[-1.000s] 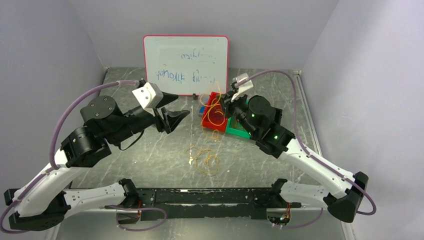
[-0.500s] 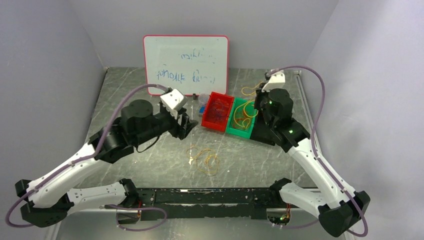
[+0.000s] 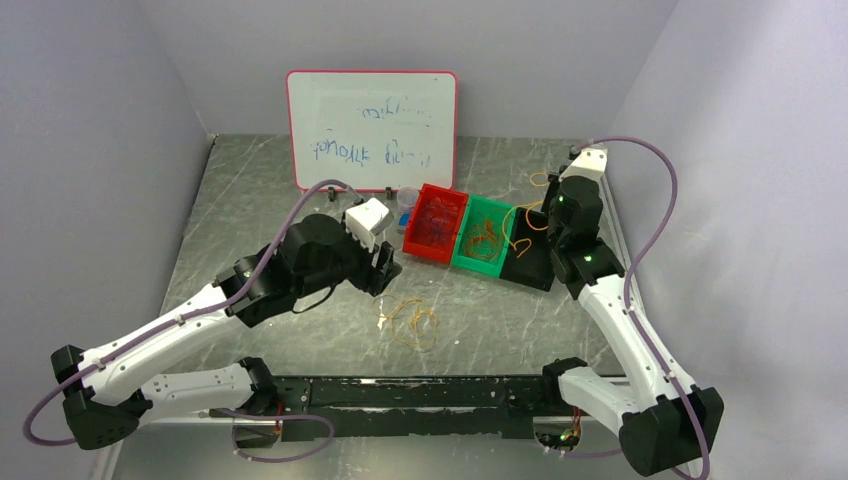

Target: Untangle the cables

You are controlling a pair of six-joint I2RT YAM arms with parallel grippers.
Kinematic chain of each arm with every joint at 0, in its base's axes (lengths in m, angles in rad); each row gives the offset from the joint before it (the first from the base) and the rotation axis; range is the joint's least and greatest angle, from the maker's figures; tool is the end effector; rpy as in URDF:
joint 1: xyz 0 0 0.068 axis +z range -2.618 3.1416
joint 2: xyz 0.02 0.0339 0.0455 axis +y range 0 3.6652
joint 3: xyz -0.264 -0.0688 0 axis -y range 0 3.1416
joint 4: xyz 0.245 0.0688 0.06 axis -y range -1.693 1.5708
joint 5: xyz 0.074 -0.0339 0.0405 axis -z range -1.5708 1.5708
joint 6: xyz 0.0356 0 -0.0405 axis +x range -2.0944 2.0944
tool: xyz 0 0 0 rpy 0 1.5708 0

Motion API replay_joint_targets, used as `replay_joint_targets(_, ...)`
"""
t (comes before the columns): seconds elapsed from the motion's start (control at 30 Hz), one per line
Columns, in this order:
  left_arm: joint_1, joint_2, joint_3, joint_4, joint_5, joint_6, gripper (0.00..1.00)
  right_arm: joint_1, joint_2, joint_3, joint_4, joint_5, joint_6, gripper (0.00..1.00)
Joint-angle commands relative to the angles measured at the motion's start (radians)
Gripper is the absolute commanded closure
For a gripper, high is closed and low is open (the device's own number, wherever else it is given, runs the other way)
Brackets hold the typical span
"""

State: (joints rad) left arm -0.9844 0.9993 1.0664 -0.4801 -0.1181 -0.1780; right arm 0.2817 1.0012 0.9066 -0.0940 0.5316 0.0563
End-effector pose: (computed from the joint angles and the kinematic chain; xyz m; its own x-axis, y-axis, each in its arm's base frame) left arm 0.1240 -0.1791 0.3680 -0.3545 0.2158 -0.9098 0.7160 0.6885 -0.1156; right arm 0.2260 0.0466 0.3528 -0.1664 0.0023 -0.9861 0.2484 0.9678 -0.0396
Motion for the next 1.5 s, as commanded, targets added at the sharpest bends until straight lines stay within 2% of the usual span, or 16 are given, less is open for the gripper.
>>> replay_joint_targets(0.0, -0.001, 0.005, -0.038, 0.06, 0.034, -0.043, 0.34, -0.044, -0.004, -0.021, 0.081, 0.021, -0.021, 1.0)
replay_joint_targets(0.23, 0.0, 0.041, -0.063, 0.089, 0.066, -0.059, 0.35, -0.122, 0.054, -0.077, 0.18, -0.05, -0.038, 1.0)
replay_joint_targets(0.53, 0.0, 0.056, -0.092, 0.107, 0.094, -0.066, 0.38, -0.153, 0.122, -0.181, 0.184, -0.094, 0.052, 1.0)
replay_joint_targets(0.87, 0.001, 0.046, -0.103, 0.088, 0.088, -0.054, 0.38, -0.157, 0.159, -0.224, 0.154, 0.028, 0.096, 1.0)
replay_joint_targets(1.13, 0.002, 0.051, -0.108, 0.095, 0.095, -0.06, 0.39, -0.164, 0.143, -0.239, 0.212, 0.161, 0.027, 1.0)
replay_joint_targets(1.47, 0.004, 0.052, -0.112, 0.09, 0.089, -0.06, 0.39, -0.163, 0.172, -0.224, 0.188, 0.125, -0.003, 1.0)
